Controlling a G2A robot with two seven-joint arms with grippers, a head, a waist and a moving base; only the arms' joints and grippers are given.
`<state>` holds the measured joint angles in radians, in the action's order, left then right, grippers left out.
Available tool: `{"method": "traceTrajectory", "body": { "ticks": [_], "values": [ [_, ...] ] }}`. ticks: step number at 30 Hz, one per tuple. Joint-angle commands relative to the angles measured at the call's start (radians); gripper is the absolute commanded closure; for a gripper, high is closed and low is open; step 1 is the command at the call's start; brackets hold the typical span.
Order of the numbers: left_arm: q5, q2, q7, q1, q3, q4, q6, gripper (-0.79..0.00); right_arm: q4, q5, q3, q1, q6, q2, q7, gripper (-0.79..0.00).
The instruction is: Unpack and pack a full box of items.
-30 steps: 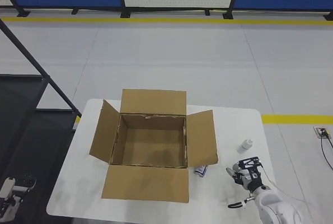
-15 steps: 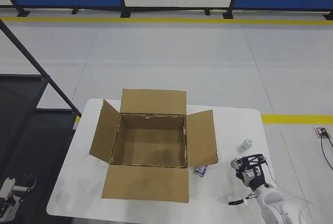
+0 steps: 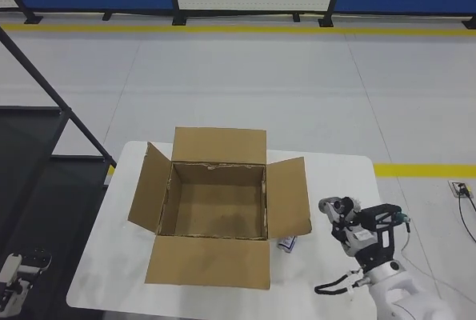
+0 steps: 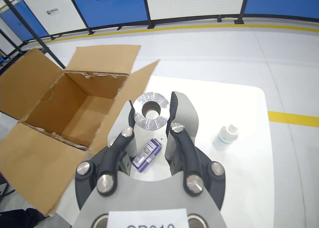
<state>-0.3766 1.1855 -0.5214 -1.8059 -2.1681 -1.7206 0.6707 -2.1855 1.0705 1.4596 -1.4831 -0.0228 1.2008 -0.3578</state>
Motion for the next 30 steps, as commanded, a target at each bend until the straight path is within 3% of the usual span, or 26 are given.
{"method": "traceTrajectory", "body": {
  "ticks": [1, 7, 13, 22, 30],
  "values": [
    [0.0, 0.0, 0.0, 0.0, 0.0, 0.0, 0.0, -0.785, -0.011, 0.027, -0.067, 0.045, -0.011, 0.004, -0.041, 0.0],
    [0.0, 0.0, 0.0, 0.0, 0.0, 0.0, 0.0, -0.785, 0.107, 0.114, -0.347, 0.286, -0.081, 0.039, -0.183, 0.0],
    [0.0, 0.0, 0.0, 0.0, 0.0, 0.0, 0.0, -0.785, 0.354, 0.132, -0.633, 0.573, -0.189, 0.118, -0.264, 0.0],
    [0.0, 0.0, 0.0, 0.0, 0.0, 0.0, 0.0, -0.785, 0.846, -0.057, -0.924, 0.95, -0.335, 0.319, -0.252, 0.0],
    [0.0, 0.0, 0.0, 0.0, 0.0, 0.0, 0.0, -0.785, 1.285, -0.209, -1.043, 1.138, -0.379, 0.515, -0.218, 0.0]
  ]
}}
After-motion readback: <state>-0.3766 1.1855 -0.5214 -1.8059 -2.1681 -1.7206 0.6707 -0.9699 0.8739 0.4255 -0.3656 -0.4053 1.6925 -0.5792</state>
